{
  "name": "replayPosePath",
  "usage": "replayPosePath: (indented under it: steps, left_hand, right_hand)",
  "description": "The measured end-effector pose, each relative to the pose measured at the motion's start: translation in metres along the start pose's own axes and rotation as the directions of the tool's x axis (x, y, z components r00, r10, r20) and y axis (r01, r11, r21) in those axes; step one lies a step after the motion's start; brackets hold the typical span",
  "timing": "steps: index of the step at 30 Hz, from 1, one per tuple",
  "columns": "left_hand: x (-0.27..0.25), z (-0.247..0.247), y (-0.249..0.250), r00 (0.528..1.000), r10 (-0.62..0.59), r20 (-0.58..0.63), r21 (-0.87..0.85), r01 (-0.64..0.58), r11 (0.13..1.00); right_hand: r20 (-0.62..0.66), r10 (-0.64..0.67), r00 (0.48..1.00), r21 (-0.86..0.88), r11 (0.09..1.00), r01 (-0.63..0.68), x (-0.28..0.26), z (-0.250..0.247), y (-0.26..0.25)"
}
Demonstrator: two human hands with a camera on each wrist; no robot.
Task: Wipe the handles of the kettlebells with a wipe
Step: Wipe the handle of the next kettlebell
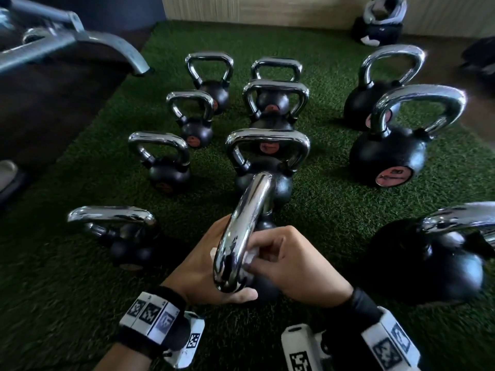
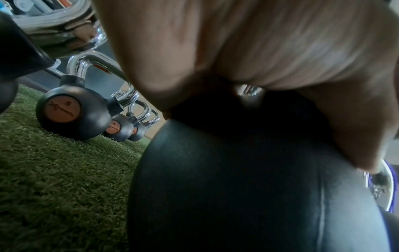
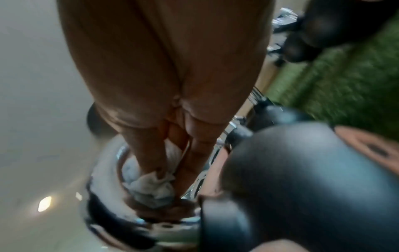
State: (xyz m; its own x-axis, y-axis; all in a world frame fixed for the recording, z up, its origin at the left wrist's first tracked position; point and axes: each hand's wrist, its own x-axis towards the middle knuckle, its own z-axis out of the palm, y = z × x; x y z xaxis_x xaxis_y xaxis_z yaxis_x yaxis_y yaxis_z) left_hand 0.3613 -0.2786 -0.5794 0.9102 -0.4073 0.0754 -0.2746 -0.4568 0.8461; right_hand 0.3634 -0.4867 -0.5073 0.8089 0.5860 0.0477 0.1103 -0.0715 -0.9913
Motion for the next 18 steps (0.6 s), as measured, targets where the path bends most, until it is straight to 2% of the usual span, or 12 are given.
replayPosePath:
  steps: [2,4,6,7,9,11,13,15,18]
  left_hand:
    - [0.002,-0.002,0.005,0.999,0.044,0.004,0.0,-0.044,0.999]
    - [0.002,-0.003,0.01,0.994,0.113,-0.014,0.034,-0.112,0.993]
    - [-0.001,-0.003,0.01,0.986,0.148,-0.08,0.051,-0.145,0.988]
    - [-0.003,-0.002,0.008,0.984,0.145,-0.101,0.037,-0.142,0.989]
    - [-0.005,-0.002,0.004,0.983,0.143,-0.114,0.014,-0.142,0.99]
    - [-0.003,-0.002,0.004,0.981,0.168,-0.095,0.044,-0.164,0.985]
    - [-0.003,-0.001,0.005,0.979,0.181,-0.094,0.056,-0.176,0.983]
    - [-0.005,-0.001,0.005,0.979,0.165,-0.123,0.05,-0.16,0.986]
    - [-0.007,-0.001,0.004,0.984,0.128,-0.125,0.059,-0.121,0.991]
  right_hand:
    - [-0.061,0.04,0.997,0.306,0.952,-0.02,-0.002,0.006,0.003]
    - [-0.066,0.101,0.993,0.608,0.793,-0.04,0.0,0.012,-0.001]
    - [-0.09,0.161,0.983,0.796,0.605,-0.026,0.006,0.012,-0.005]
    - [-0.107,0.197,0.975,0.842,0.54,-0.017,0.01,0.011,-0.006]
    - [-0.085,0.233,0.969,0.876,0.481,-0.039,0.014,0.011,-0.004]
    - [-0.015,0.246,0.969,0.881,0.462,-0.104,0.012,0.014,0.001]
    - [-0.001,0.264,0.965,0.88,0.458,-0.124,0.01,0.015,0.003]
    - [-0.066,0.273,0.96,0.889,0.453,-0.067,0.016,0.01,0.0]
    - [-0.256,0.276,0.926,0.875,0.475,0.1,0.034,0.0,0.001]
